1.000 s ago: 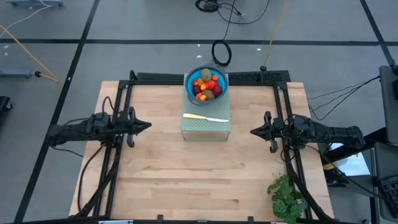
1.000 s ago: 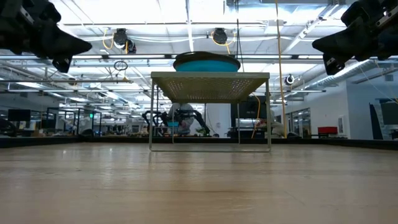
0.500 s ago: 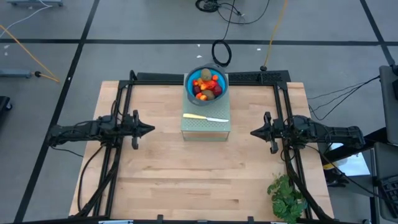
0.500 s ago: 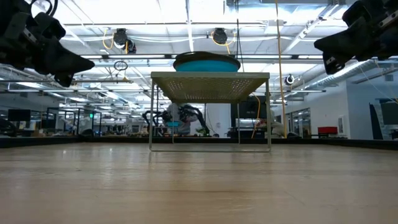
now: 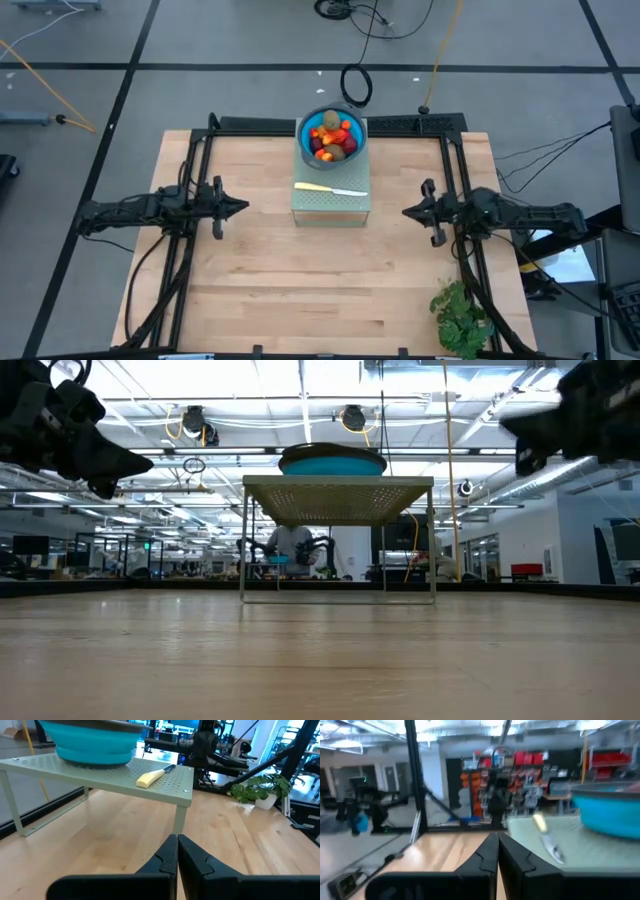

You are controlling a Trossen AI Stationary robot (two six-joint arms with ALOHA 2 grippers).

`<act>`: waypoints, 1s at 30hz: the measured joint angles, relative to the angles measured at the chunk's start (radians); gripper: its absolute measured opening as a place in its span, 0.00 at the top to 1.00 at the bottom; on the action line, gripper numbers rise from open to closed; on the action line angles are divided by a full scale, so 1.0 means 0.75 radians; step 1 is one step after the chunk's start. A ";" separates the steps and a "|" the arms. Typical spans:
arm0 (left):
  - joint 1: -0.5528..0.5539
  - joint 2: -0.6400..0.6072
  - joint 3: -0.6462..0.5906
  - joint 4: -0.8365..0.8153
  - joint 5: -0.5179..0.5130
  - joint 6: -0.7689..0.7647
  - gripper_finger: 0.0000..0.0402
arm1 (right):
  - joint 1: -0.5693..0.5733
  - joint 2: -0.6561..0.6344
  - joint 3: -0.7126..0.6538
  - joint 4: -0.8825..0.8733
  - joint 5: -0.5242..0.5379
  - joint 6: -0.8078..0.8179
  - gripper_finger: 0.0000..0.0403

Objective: Pick & Place Fruit
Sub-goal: Return to Home Position

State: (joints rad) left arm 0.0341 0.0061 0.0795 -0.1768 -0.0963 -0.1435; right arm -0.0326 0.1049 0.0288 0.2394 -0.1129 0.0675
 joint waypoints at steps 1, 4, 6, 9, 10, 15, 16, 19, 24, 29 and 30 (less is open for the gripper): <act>0.000 0.000 0.000 0.000 -0.002 -0.010 0.98 | 0.000 -0.008 -0.007 0.020 -0.001 0.011 0.99; 0.000 0.000 0.000 0.000 -0.002 -0.023 0.98 | 0.002 0.006 -0.012 -0.044 -0.030 -0.012 0.99; 0.000 0.000 0.000 0.000 -0.002 -0.033 0.98 | 0.002 -0.001 -0.013 -0.008 -0.034 -0.023 0.99; 0.000 0.000 0.000 0.000 -0.002 -0.056 0.98 | 0.002 0.000 -0.014 -0.018 -0.032 -0.025 1.00; 0.000 0.000 0.000 0.000 -0.002 -0.067 0.98 | 0.002 0.001 -0.014 -0.015 -0.031 -0.026 1.00; 0.000 0.000 0.000 0.000 -0.002 -0.106 0.98 | 0.002 0.000 -0.016 -0.014 -0.031 -0.050 0.99; 0.000 0.000 0.000 0.000 -0.002 -0.102 0.98 | 0.002 0.001 -0.016 -0.015 -0.031 -0.068 0.99; 0.000 0.000 0.000 0.000 -0.002 -0.081 0.98 | 0.002 0.000 -0.018 -0.007 -0.031 -0.115 0.99; 0.000 0.000 -0.001 0.000 -0.002 -0.092 0.98 | 0.002 0.000 -0.018 -0.010 -0.031 -0.143 0.99; 0.000 0.000 -0.001 0.000 -0.002 -0.092 0.98 | 0.002 0.000 -0.018 -0.010 -0.031 -0.143 0.99; 0.000 0.000 -0.001 0.000 -0.002 -0.092 0.98 | 0.002 0.000 -0.019 -0.010 -0.030 -0.143 0.99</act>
State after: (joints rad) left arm 0.0343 0.0063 0.0792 -0.1768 -0.0975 -0.2126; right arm -0.0315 0.1047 0.0147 0.2319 -0.1358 -0.0395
